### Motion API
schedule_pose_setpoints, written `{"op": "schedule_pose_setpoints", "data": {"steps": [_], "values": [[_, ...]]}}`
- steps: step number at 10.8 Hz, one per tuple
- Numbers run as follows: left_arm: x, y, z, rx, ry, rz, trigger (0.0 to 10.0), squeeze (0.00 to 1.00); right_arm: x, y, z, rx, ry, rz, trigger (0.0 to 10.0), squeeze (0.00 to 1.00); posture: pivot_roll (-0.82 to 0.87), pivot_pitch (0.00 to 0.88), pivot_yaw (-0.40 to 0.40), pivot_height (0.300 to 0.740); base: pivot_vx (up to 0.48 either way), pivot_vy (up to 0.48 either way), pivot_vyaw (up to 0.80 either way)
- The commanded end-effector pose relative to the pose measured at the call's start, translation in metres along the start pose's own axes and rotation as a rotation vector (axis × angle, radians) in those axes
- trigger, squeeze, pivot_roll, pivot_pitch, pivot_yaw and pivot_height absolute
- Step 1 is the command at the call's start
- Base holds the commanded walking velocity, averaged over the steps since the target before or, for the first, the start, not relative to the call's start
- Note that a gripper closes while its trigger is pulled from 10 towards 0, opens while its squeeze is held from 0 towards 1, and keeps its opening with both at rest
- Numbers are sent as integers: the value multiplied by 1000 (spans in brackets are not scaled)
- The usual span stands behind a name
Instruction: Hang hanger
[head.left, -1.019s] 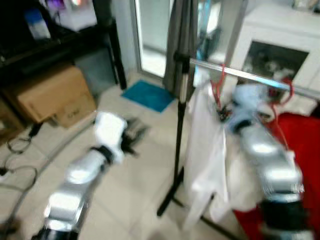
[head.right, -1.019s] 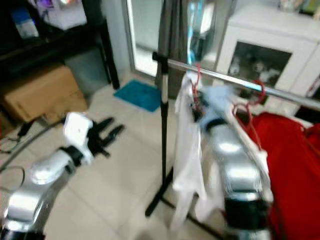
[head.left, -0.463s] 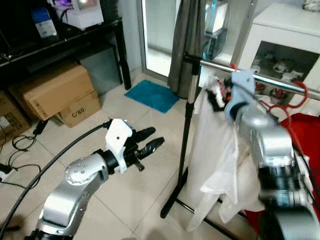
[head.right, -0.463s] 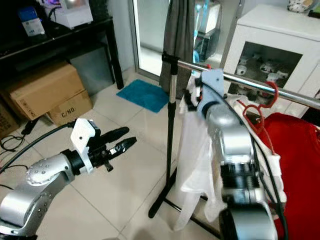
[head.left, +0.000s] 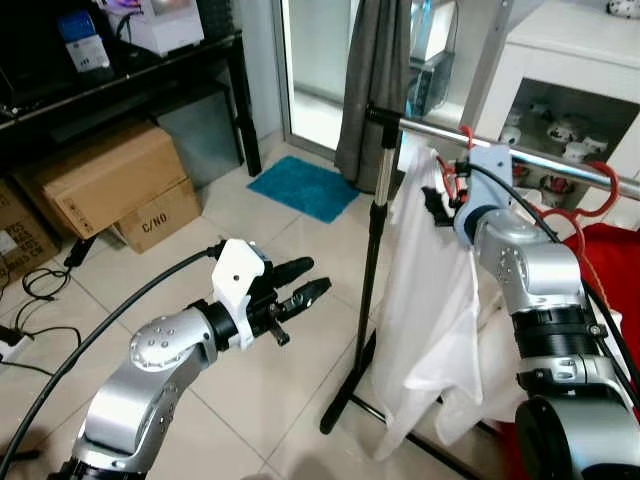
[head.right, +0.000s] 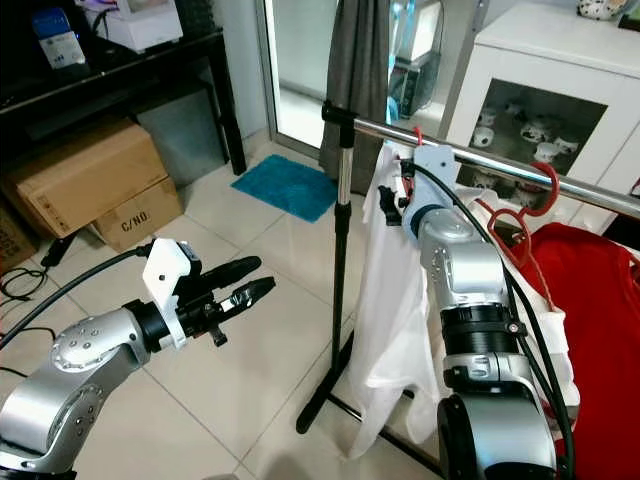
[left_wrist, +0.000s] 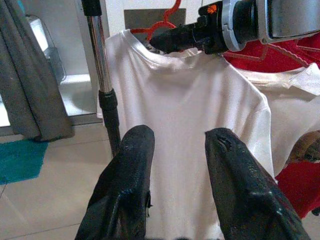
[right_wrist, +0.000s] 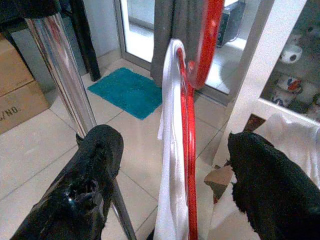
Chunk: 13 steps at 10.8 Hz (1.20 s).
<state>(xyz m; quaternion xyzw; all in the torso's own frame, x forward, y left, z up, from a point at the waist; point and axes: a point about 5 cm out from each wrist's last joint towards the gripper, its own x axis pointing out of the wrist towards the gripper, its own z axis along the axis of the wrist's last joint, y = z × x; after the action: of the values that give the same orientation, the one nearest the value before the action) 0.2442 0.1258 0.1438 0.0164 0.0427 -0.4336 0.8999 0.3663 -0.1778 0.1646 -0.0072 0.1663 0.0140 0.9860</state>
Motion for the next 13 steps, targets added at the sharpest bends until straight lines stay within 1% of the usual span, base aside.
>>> {"op": "schedule_pose_setpoints", "data": {"steps": [1, 4, 8, 11, 13], "values": [[1, 0, 0, 8, 10, -20, 10000, 0, 2, 1, 3, 21, -3, 9, 0, 0, 10, 0, 44, 740, 0, 0, 0], [2, 1, 0, 11, 11, -29, 10000, 0, 6, -3, -1, 32, 9, 4, 0, 0, 8, 0, 48, 740, 0, 0, 0], [2, 1, 1, 14, 11, -33, 10000, 0, 9, -7, 1, 38, -1, -7, 0, 0, 5, 0, 48, 740, 0, 0, 0], [2, 3, 1, 17, 12, -33, 10000, 0, 10, -9, 2, 32, -9, -11, 0, 0, 5, 0, 50, 740, 0, 0, 0], [4, 4, 1, 25, 10, -22, 10000, 0, 8, -8, 5, 1, -47, 12, 0, 0, 4, 0, 50, 740, 0, 0, 0]]}}
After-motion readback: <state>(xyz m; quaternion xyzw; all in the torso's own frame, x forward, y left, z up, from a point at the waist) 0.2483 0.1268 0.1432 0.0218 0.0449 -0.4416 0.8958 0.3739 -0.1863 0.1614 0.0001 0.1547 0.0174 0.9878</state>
